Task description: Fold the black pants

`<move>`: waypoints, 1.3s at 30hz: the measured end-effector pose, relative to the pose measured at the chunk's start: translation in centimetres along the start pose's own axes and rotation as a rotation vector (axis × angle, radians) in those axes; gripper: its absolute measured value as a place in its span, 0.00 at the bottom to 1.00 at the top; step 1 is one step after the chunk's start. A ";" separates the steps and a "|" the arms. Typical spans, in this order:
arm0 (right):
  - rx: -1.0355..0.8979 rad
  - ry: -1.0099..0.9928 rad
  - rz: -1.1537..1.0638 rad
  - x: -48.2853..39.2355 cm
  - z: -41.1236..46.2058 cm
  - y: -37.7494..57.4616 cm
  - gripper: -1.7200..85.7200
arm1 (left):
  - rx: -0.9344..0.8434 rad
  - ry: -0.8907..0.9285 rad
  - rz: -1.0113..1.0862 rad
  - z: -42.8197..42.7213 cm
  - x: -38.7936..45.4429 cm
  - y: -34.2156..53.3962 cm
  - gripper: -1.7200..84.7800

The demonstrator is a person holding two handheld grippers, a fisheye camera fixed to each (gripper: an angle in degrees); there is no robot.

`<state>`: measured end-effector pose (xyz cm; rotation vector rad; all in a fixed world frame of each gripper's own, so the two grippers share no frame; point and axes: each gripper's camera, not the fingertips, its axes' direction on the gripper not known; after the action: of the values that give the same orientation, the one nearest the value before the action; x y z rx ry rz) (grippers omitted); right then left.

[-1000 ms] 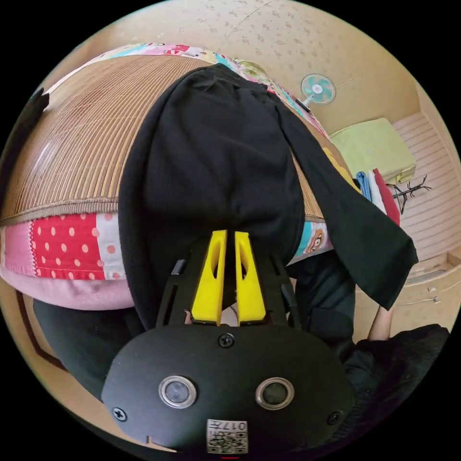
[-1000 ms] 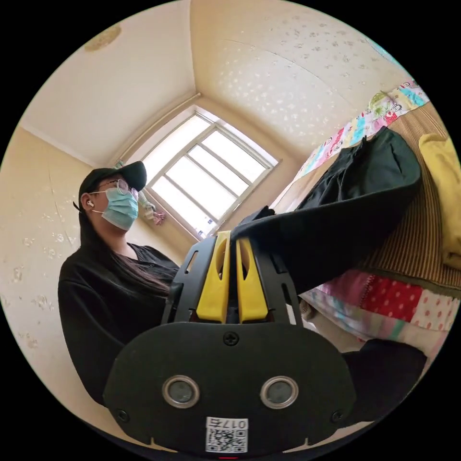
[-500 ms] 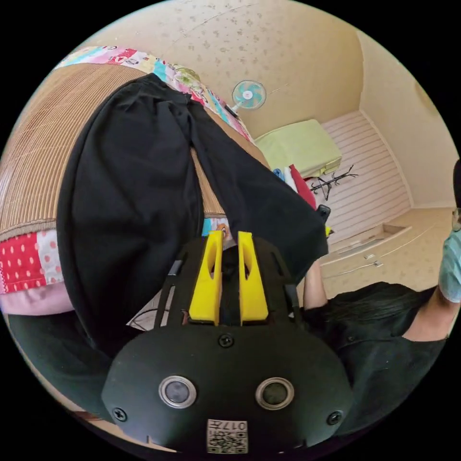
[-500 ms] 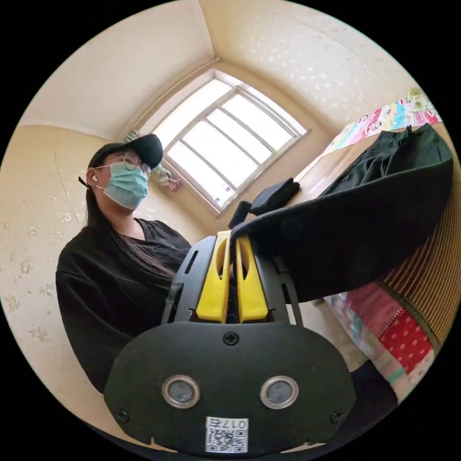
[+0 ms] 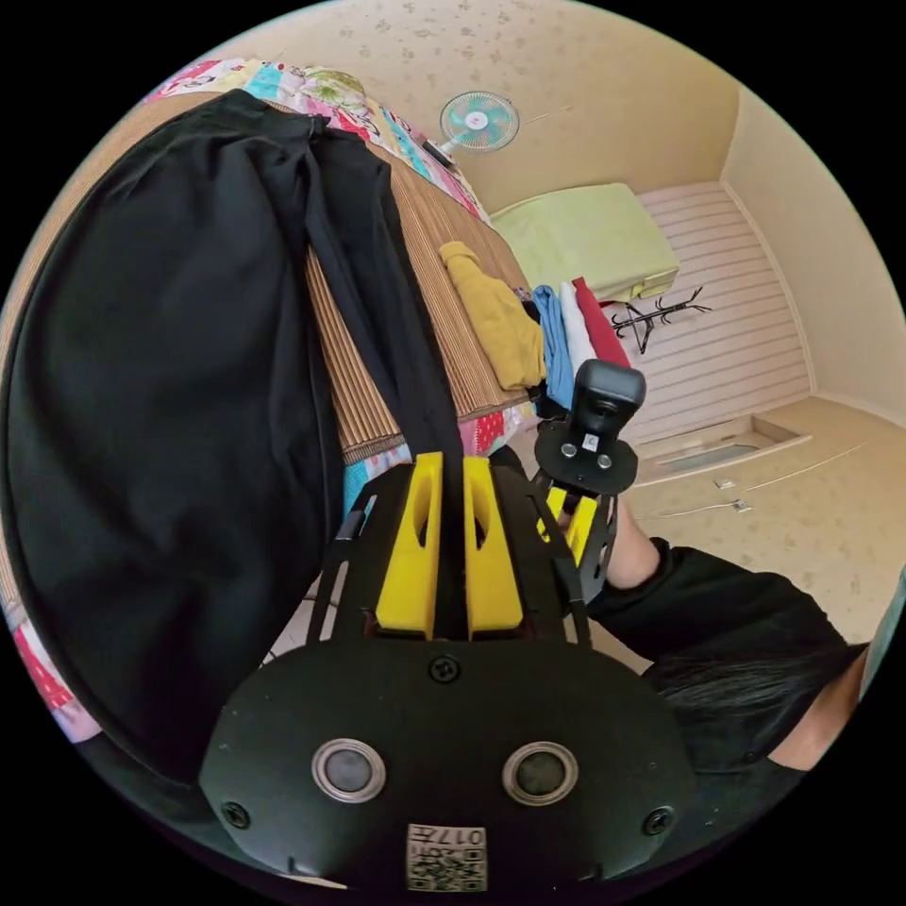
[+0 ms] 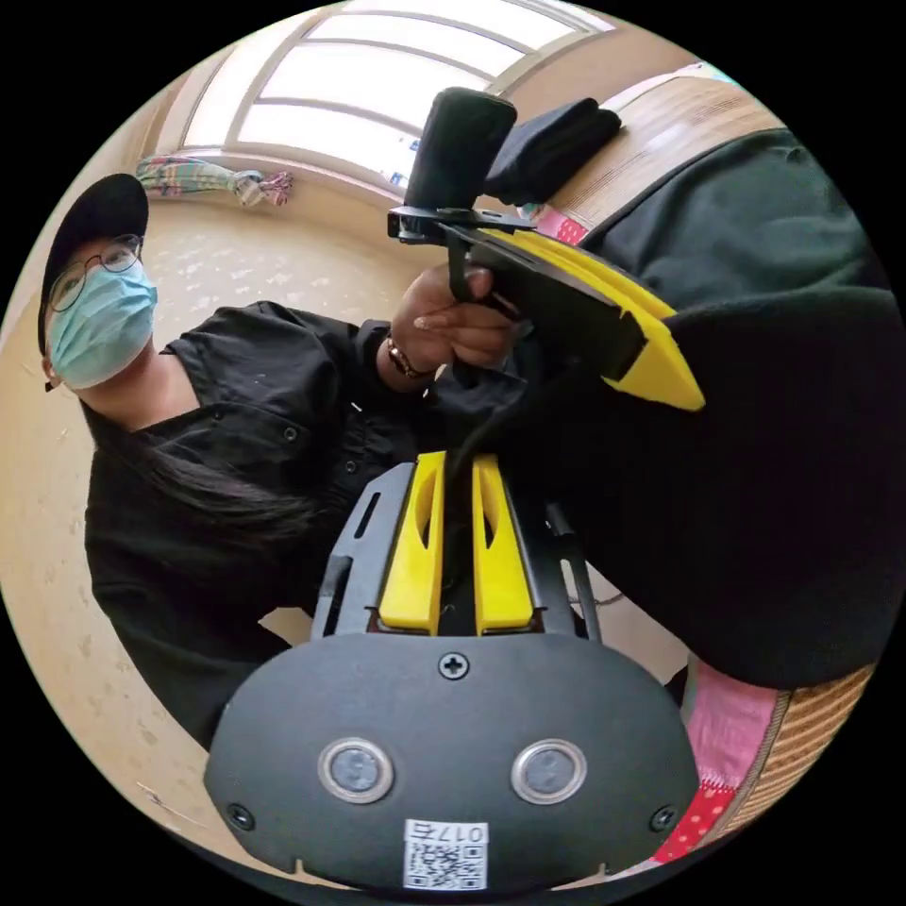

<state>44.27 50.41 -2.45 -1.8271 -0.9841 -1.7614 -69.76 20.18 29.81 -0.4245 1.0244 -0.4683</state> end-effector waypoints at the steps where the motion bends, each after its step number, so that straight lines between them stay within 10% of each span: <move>1: 0.075 -0.001 -0.036 -0.4 -3.2 0.2 0.10 | 0.011 -0.013 0.002 -0.2 -0.1 0.4 0.06; 9: 0.724 0.693 0.530 5.3 -28.1 -3.7 0.22 | 0.027 0.059 0.086 -1.6 1.8 -0.1 0.02; 12: 0.683 1.080 0.778 8.7 -31.2 -8.7 0.24 | 0.066 0.047 0.124 -1.9 3.8 -0.5 0.01; 18: 0.469 1.183 1.124 16.5 -31.2 -15.2 0.11 | 0.148 0.027 0.155 -3.8 6.5 -0.8 0.01; 22: 0.575 1.443 0.732 10.2 -25.7 -23.8 0.06 | 0.247 0.021 0.099 -8.3 4.8 1.5 0.01; 30: 0.664 1.101 0.320 8.0 -18.2 -36.9 0.08 | 0.412 -0.143 -0.166 -20.2 -2.3 9.6 0.06; 39: 0.761 0.832 0.393 6.6 -14.9 -20.3 0.14 | 0.539 -0.277 -0.329 -25.2 -7.9 11.0 0.12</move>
<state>18.95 54.46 2.17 -0.6454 -0.7142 -1.3905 -93.55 30.73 17.94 -0.1637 0.5273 -0.9248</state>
